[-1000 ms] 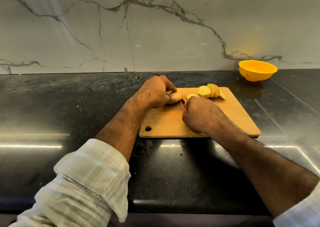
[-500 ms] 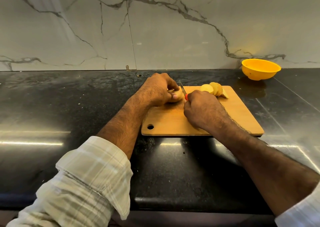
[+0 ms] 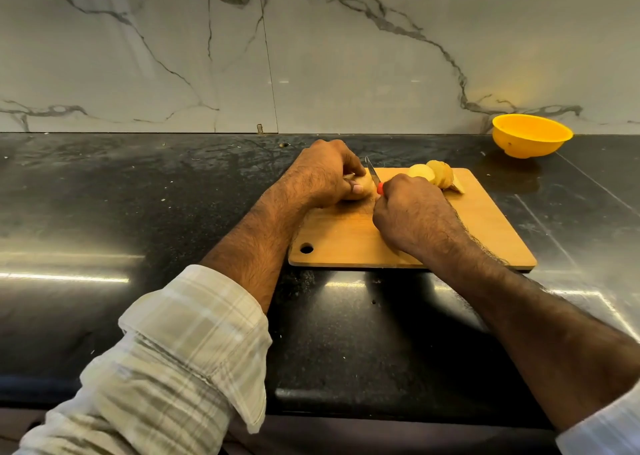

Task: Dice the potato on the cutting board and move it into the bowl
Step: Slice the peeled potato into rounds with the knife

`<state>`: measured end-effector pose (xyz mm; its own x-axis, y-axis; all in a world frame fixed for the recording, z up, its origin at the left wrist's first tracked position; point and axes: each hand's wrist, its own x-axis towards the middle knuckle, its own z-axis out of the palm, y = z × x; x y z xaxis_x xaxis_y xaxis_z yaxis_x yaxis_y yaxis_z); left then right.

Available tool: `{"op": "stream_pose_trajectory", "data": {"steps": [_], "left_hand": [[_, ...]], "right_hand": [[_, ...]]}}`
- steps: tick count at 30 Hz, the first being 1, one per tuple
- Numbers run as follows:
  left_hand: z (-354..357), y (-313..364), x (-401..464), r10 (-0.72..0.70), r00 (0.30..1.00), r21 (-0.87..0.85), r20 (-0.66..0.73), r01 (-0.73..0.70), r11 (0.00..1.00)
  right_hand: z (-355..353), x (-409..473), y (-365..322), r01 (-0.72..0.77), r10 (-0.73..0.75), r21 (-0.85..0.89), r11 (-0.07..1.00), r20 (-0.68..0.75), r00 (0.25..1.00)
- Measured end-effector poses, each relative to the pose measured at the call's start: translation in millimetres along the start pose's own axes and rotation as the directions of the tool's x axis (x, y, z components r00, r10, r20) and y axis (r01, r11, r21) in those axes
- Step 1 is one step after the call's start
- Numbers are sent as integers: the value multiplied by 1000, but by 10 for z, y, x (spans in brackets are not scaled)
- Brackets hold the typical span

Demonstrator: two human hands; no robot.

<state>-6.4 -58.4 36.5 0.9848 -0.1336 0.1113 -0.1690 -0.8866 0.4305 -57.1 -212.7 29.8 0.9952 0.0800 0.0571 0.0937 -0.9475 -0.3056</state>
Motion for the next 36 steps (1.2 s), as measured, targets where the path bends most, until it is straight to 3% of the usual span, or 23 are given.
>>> {"op": "stream_pose_trajectory", "data": {"steps": [8, 16, 23, 36], "left_hand": [[18, -17, 25, 2, 1000, -3, -6, -2, 1000], [24, -55, 17, 13, 1000, -6, -27, -14, 1000], [3, -69, 30, 15, 1000, -41, -8, -15, 999], [26, -86, 40, 27, 999, -56, -36, -29, 998]], "right_hand": [[11, 27, 8, -2, 2, 63, 998, 4, 1000], [81, -30, 11, 10, -7, -38, 999, 100, 995], [-7, -51, 84, 23, -23, -16, 1000, -33, 999], [-1, 45, 12, 2, -2, 86, 996, 8, 1000]]}}
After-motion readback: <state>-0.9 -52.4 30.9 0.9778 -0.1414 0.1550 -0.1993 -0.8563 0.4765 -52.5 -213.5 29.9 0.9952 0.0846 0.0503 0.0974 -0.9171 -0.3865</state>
